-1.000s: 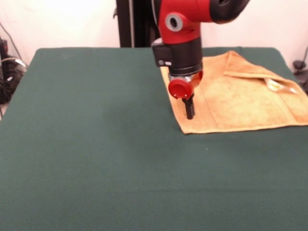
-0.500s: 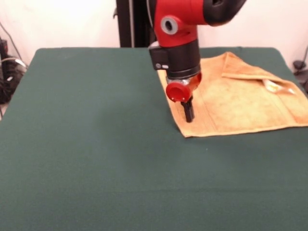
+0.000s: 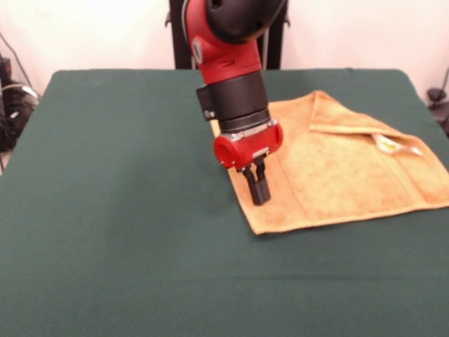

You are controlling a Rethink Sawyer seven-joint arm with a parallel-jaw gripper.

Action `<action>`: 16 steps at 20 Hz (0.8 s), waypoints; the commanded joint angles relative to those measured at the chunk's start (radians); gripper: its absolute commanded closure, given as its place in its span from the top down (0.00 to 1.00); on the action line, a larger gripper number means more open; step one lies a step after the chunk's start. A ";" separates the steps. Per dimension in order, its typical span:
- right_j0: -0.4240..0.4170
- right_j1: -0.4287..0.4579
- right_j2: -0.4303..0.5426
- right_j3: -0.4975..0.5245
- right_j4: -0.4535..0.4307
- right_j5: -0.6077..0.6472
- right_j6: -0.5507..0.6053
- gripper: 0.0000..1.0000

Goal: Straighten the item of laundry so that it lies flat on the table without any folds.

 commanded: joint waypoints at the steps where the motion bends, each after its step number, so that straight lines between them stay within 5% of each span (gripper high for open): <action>1: -0.022 0.189 0.119 -0.122 0.101 0.259 -0.351 0.00; 16: -0.026 0.254 0.076 -0.201 0.111 0.270 -0.354 0.00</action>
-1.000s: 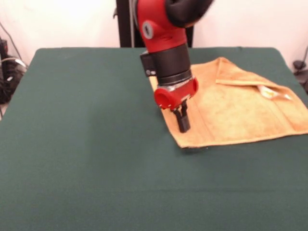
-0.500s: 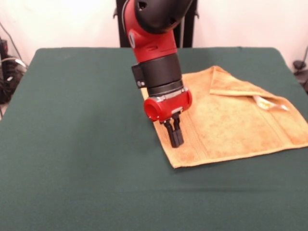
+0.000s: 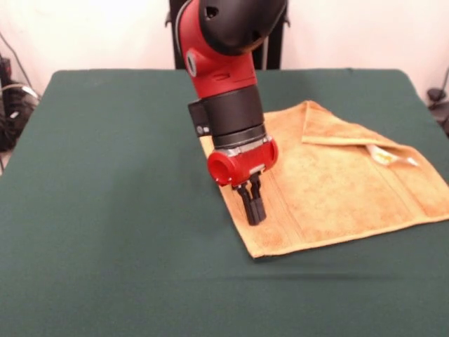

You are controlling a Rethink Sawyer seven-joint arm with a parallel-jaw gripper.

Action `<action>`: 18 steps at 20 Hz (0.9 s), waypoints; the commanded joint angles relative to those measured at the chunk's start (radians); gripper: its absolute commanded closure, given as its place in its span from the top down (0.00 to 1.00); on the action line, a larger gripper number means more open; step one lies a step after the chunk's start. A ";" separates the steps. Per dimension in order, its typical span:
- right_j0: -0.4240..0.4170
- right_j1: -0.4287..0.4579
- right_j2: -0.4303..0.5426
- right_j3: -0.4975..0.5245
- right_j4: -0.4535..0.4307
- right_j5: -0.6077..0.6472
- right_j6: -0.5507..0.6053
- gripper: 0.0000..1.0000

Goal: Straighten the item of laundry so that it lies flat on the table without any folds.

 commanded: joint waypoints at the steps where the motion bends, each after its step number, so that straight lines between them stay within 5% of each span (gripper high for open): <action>1: -0.019 0.201 0.124 -0.105 0.091 0.273 -0.290 0.00; 18: 0.001 0.211 0.054 -0.106 0.030 0.234 -0.225 0.00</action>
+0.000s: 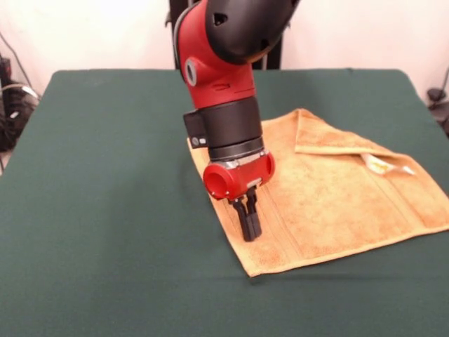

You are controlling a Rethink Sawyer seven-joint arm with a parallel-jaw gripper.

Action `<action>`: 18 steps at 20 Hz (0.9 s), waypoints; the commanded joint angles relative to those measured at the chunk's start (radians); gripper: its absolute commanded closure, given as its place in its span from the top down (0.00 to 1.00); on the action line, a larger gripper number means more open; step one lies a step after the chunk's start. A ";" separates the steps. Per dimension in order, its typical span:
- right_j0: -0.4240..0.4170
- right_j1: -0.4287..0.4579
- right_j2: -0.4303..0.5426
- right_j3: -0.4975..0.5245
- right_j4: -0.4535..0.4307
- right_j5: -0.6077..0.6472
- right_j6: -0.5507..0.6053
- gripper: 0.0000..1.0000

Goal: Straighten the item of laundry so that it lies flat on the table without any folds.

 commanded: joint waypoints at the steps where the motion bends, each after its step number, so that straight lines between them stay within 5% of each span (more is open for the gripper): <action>1: 0.010 0.152 0.099 -0.007 0.014 0.193 -0.200 0.00; 9: 0.098 -0.036 0.067 0.212 0.021 0.022 -0.098 0.00; 18: 0.317 -0.143 -0.020 0.330 -0.169 -0.030 0.312 0.00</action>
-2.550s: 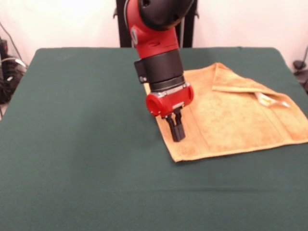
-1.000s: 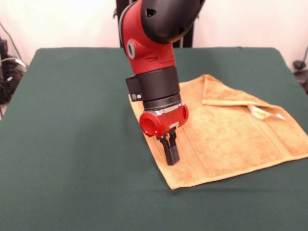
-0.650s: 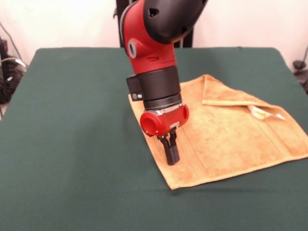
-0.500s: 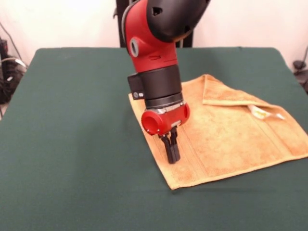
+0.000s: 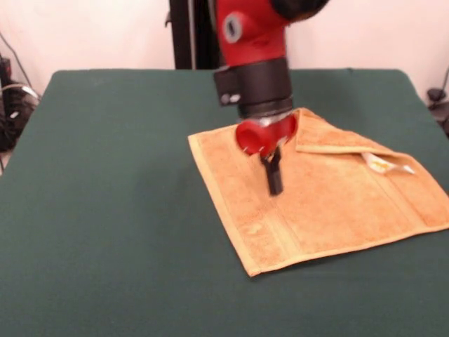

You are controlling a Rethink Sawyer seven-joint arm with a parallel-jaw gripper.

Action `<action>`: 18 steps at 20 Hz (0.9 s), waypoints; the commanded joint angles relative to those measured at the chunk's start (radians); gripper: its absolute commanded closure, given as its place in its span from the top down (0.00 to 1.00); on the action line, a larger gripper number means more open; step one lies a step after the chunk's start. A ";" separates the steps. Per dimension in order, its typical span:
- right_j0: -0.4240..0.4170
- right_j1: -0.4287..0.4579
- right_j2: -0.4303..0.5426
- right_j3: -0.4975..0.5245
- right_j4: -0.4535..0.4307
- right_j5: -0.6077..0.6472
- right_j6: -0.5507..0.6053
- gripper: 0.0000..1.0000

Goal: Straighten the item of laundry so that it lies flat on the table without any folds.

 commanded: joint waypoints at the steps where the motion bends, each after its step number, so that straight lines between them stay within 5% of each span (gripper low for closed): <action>1: 0.157 -0.074 0.029 0.167 -0.089 -0.035 0.316 0.00; 8: 0.163 -0.108 0.067 0.234 -0.091 -0.008 0.246 0.00; 12: 0.177 -0.053 0.082 0.218 -0.102 0.061 0.287 0.00; 16: 0.250 0.040 0.023 0.177 -0.203 0.062 0.449 0.00; 17: 0.271 0.072 -0.001 0.162 -0.234 0.049 0.502 1.00; 18: 0.276 0.080 -0.007 0.158 -0.242 0.046 0.512 1.00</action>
